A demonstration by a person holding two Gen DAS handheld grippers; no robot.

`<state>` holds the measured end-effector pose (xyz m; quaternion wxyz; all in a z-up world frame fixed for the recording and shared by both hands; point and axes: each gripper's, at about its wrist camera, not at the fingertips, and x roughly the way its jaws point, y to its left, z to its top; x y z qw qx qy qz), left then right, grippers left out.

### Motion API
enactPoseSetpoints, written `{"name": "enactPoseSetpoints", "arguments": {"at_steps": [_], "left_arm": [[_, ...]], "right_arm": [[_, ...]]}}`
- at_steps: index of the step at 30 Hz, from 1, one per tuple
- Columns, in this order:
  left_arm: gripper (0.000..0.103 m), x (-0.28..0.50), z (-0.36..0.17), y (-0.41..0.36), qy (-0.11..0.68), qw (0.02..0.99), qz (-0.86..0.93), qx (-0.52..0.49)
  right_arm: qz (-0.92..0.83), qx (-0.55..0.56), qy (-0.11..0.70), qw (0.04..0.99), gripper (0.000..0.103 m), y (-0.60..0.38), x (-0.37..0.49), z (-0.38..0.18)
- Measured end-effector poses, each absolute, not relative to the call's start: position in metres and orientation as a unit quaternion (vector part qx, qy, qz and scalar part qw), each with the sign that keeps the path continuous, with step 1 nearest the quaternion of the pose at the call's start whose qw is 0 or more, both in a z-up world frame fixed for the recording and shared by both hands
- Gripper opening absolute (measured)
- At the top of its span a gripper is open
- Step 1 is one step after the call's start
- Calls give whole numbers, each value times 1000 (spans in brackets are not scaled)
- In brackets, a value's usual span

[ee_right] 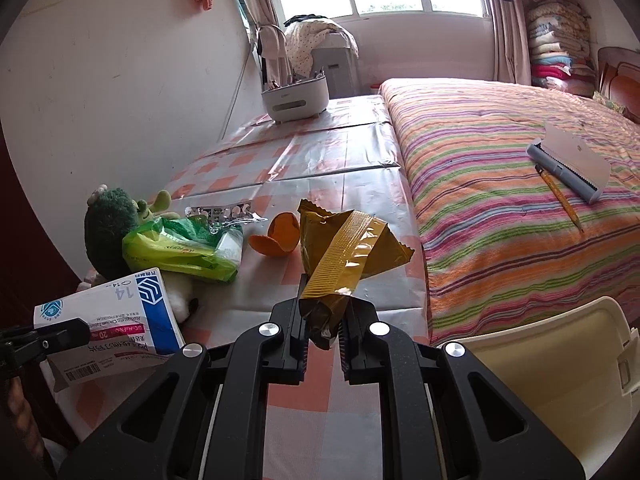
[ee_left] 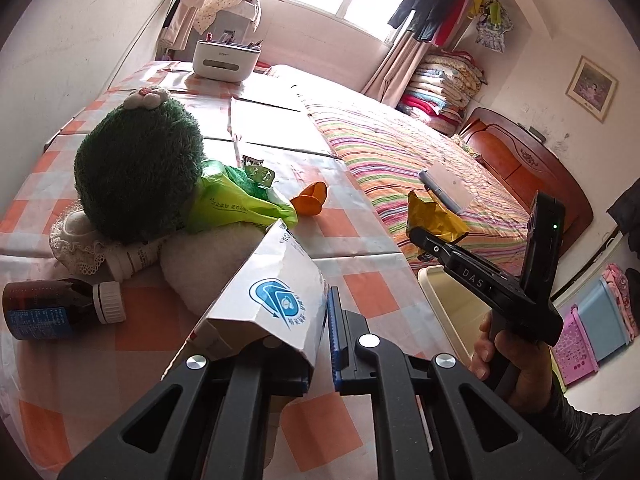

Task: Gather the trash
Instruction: 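Carry the wrapper over the cream bin and open the right gripper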

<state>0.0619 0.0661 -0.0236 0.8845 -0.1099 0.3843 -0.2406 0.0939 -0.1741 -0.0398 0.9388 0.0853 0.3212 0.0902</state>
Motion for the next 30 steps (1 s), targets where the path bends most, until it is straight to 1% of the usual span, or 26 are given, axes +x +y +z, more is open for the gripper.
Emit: {"name": "enactPoseSetpoints", "arguments": {"at_steps": [10,30], "left_arm": [[7,58,-13,49,374,885,-256,-102],[7,51,4,-27,361,869,-331,-65]], "right_arm": [[81,89,304,945,12,-189,77,-32],[16,106,268,957,13,-246,35,-27]]}}
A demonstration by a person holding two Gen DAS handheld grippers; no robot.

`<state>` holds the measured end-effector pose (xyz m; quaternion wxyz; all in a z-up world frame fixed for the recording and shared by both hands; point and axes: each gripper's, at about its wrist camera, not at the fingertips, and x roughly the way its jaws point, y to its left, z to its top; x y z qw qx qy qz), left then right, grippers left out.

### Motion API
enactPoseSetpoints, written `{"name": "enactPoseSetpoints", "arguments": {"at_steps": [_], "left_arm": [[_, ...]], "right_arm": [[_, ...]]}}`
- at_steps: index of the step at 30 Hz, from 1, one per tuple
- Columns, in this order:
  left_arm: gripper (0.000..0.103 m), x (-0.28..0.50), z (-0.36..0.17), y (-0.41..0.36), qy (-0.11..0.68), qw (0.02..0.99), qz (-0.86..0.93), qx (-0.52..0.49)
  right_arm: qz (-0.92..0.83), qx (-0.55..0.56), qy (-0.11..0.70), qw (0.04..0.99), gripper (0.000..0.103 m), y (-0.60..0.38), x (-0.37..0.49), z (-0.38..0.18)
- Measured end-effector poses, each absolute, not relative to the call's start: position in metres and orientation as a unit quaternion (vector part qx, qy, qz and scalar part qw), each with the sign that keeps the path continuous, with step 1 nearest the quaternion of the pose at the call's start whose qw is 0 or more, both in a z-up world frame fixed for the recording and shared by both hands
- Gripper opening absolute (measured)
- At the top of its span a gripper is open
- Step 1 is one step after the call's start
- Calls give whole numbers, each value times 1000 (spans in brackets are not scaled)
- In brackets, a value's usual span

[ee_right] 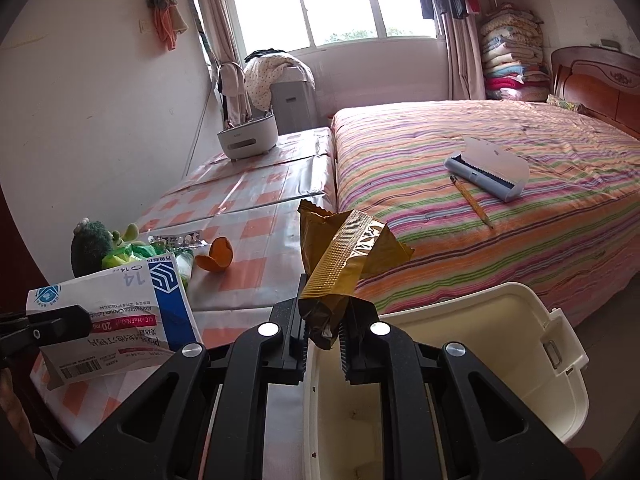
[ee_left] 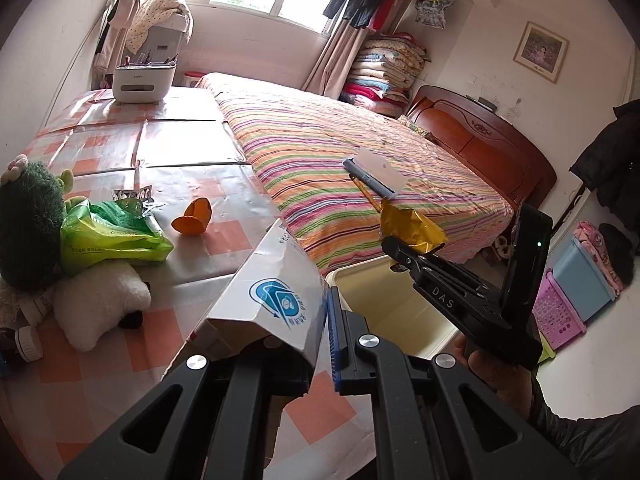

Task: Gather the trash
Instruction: 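Carry the wrapper over the cream bin and open the right gripper, then lower the white box into the cream bin and open the left gripper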

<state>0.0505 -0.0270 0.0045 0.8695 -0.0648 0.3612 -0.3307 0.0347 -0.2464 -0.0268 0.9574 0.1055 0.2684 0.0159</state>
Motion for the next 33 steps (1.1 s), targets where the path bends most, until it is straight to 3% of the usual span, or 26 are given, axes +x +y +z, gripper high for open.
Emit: {"name": "enactPoseSetpoints", "arguments": {"at_steps": [13,14,17,21,33], "left_arm": [[7,53,11,-74,358,855,-370,-52],[7,54,10,-77,358,854,-373,-51],[7,55,9,-85,361,851,-378,-49],[7,57,6,-92,365,847,-383,-49],[7,55,1,-111,376,832,-404,-44]], "right_arm": [[-22,120,255,959,17,-281,4,-35],[-24,123,255,959,24,-283,1,-36],[-31,138,257,956,62,-290,-6,-40],[-39,142,262,954,70,-295,-10,-46],[-71,207,189,957,75,-325,-33,-35]]}}
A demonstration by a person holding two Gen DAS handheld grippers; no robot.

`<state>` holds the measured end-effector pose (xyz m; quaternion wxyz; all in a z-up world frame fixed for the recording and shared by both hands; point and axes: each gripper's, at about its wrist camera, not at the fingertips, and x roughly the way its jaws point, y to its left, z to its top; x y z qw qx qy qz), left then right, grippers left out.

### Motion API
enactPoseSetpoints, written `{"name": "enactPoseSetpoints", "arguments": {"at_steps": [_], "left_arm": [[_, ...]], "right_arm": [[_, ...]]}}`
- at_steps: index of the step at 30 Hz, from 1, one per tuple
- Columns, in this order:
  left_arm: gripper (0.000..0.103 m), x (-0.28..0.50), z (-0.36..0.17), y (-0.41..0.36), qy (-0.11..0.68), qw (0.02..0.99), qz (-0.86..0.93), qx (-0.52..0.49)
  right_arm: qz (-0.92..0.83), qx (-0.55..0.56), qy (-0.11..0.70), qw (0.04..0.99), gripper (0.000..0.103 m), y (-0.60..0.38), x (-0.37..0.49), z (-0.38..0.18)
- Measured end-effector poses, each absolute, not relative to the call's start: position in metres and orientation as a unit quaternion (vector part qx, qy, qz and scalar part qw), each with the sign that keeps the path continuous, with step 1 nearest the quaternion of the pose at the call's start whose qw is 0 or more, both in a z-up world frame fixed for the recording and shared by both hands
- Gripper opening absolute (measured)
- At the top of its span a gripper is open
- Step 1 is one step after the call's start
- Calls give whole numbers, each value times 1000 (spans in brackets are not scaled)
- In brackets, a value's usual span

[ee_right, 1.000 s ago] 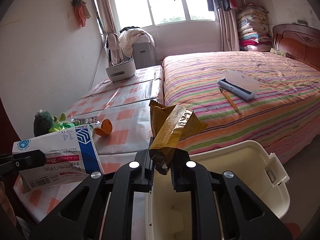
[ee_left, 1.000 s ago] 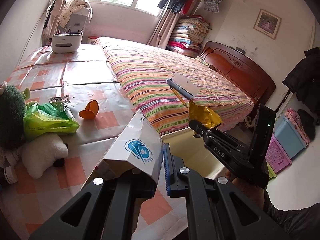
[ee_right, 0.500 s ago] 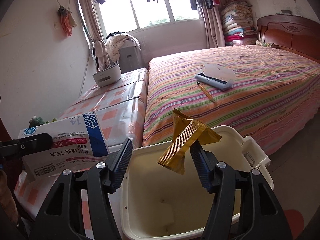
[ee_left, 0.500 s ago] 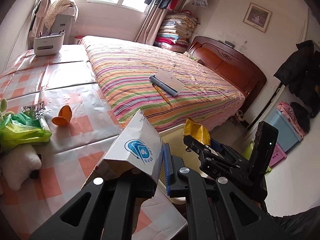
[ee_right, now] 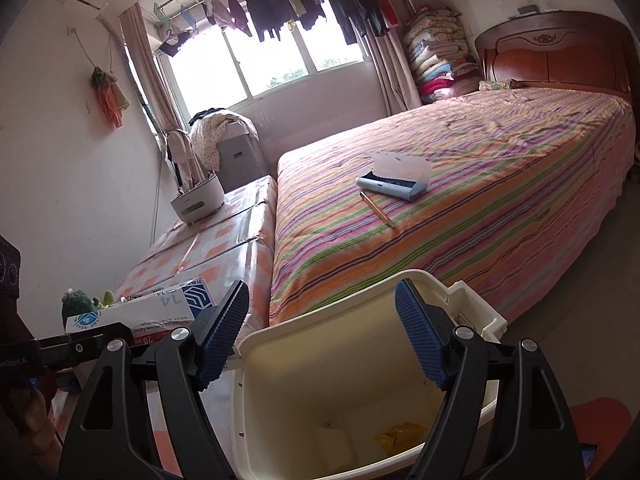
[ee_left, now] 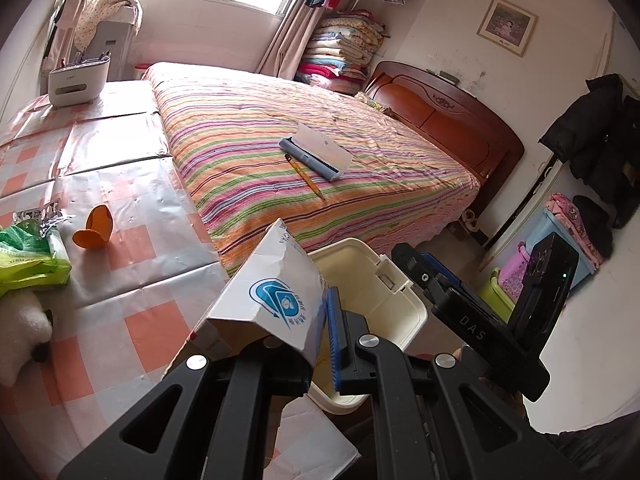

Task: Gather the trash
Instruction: 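Lower the white box into the cream bin and open the left gripper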

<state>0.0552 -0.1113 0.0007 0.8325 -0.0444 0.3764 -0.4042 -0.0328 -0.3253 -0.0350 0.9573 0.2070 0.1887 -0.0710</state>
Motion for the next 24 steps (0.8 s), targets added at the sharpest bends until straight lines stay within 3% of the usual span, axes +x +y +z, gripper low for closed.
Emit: {"name": "enactPoseSetpoints", "arguments": {"at_steps": [20,21,23,24], "left_arm": [[9,47,-4,-155,401,801,-443,-31],[13,48,-5,-155,406,799,-442,-32],[40,50,-7,-154,414,798,-437,-35],[64,50,-6,-152,410,803,-431,-41]], "right_arm": [[-90,253,157,950,76,-349,-45,-37],[-90,253,156,951,76,-349,-44,-37],[-90,253,156,951,76,-348,-44,-37],[-89,253,155,951,76,-348,-44,-37]]}}
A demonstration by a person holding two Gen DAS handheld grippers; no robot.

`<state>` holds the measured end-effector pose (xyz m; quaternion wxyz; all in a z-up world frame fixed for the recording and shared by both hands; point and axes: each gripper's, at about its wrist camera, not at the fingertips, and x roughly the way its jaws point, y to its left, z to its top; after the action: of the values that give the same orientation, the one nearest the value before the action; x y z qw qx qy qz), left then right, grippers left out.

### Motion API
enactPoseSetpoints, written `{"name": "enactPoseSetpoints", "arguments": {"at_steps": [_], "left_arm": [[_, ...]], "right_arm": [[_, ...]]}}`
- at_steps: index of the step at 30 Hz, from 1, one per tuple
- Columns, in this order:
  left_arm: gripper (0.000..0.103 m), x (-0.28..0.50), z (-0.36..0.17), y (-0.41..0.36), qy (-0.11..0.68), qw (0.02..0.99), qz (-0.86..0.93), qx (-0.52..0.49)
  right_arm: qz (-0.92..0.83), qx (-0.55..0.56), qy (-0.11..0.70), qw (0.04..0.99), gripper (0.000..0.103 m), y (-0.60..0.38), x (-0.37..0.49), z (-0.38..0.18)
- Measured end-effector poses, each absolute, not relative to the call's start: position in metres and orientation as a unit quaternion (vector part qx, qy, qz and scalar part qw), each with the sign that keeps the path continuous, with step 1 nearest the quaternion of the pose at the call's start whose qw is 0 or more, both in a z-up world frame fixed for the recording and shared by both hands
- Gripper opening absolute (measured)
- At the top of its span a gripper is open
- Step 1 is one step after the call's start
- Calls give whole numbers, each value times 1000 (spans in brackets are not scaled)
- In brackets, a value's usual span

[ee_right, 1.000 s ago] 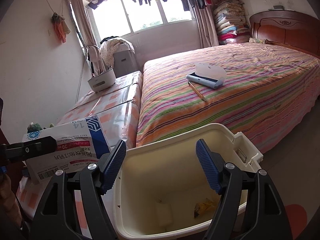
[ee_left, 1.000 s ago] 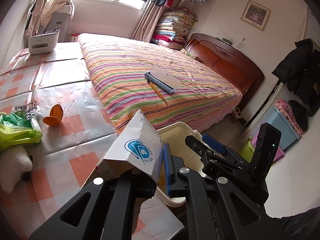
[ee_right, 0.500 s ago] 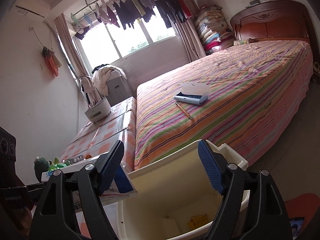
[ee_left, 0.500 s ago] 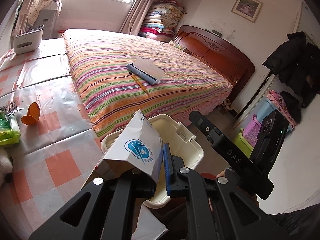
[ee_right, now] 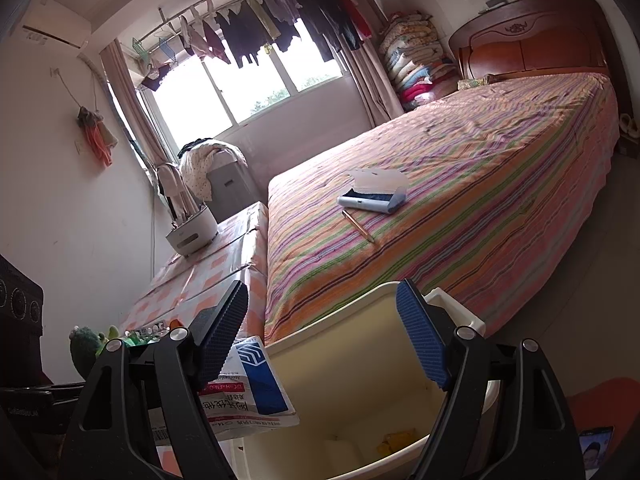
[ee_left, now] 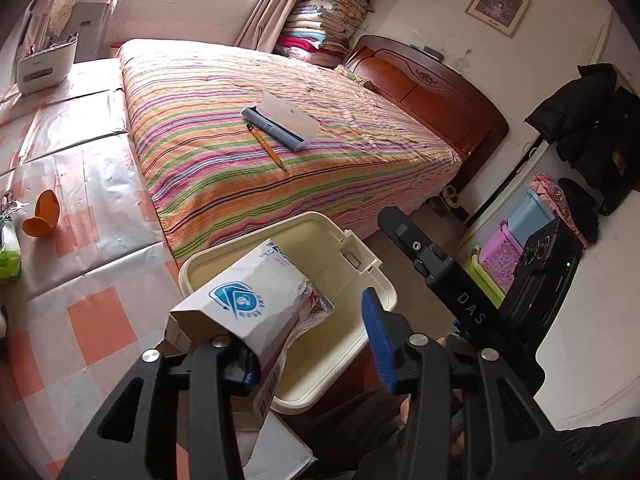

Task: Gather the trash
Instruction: 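Lower the white box into the cream bin and open the left gripper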

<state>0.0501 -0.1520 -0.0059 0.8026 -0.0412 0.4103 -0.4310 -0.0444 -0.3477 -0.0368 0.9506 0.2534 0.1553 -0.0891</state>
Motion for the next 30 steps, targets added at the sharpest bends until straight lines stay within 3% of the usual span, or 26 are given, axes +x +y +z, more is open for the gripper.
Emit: {"name": "enactPoseSetpoints", "arguments": {"at_steps": [1,4,30], "left_arm": [[71,49,-4,-149,400,810,-427,-49],[74,50,0,-145,393,815,-423,-55],[74,41,5,-177,385,813,-437,8]], "right_arm": [[-88,253,156,951,76,-348,-44,-37],[-86,252,157,951,76,-348,-44,-37],[-135,293,109,940,75,-384,-68,-36]]}}
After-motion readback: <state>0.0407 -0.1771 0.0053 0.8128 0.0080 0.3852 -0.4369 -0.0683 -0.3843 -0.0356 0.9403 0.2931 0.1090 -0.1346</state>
